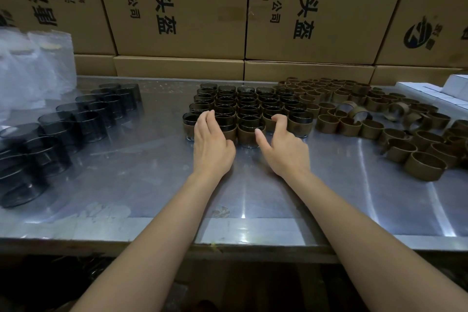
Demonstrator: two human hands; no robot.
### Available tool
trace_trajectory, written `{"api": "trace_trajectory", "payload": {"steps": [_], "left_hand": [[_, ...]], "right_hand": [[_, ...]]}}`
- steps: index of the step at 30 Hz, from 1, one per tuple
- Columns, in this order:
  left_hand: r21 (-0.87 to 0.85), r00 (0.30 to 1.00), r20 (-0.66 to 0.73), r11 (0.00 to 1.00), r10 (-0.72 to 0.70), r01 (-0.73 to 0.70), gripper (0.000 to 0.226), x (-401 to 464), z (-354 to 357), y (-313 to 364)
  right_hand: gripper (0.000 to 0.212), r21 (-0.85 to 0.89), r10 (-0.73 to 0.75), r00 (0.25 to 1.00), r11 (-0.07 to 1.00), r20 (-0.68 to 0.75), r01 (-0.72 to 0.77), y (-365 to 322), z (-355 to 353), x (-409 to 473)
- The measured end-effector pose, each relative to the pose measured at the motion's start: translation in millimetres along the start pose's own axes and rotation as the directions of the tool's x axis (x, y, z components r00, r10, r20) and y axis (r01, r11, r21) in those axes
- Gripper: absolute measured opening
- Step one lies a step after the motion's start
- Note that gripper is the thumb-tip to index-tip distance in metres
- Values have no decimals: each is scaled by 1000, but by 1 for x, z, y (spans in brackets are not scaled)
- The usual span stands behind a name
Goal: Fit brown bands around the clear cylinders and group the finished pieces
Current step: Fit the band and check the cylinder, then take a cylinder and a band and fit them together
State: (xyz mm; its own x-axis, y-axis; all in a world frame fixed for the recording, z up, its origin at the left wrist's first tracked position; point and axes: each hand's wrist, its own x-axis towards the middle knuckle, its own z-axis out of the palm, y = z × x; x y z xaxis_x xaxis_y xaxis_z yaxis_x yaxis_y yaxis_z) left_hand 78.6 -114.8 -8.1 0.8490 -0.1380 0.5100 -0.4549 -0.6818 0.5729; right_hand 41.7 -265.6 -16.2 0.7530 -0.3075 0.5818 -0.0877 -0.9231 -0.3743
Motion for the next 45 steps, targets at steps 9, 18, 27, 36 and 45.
{"api": "trace_trajectory", "payload": {"steps": [9,18,27,36,45], "left_hand": [[283,989,-10,949,150,-141,62,-37,-46,-24],[519,956,-276,822,-101,237,75,-59,-131,-89],[521,895,-355,738,-269,429,81,-59,-157,-128],[527,987,-93,834,-135,163,80,-80,-115,-64],[259,977,141,947,160,-193,71,-72,-51,14]], "right_hand": [[43,-99,38,997,995,70,-31,8,-15,-25],[46,-120,41,990,992,135,-25,6,-16,-22],[45,-139,52,985,990,163,-29,5,-15,-20],[46,-149,51,985,988,166,-26,4,-17,-21],[45,-91,40,987,996,155,-26,3,-18,-20]]}}
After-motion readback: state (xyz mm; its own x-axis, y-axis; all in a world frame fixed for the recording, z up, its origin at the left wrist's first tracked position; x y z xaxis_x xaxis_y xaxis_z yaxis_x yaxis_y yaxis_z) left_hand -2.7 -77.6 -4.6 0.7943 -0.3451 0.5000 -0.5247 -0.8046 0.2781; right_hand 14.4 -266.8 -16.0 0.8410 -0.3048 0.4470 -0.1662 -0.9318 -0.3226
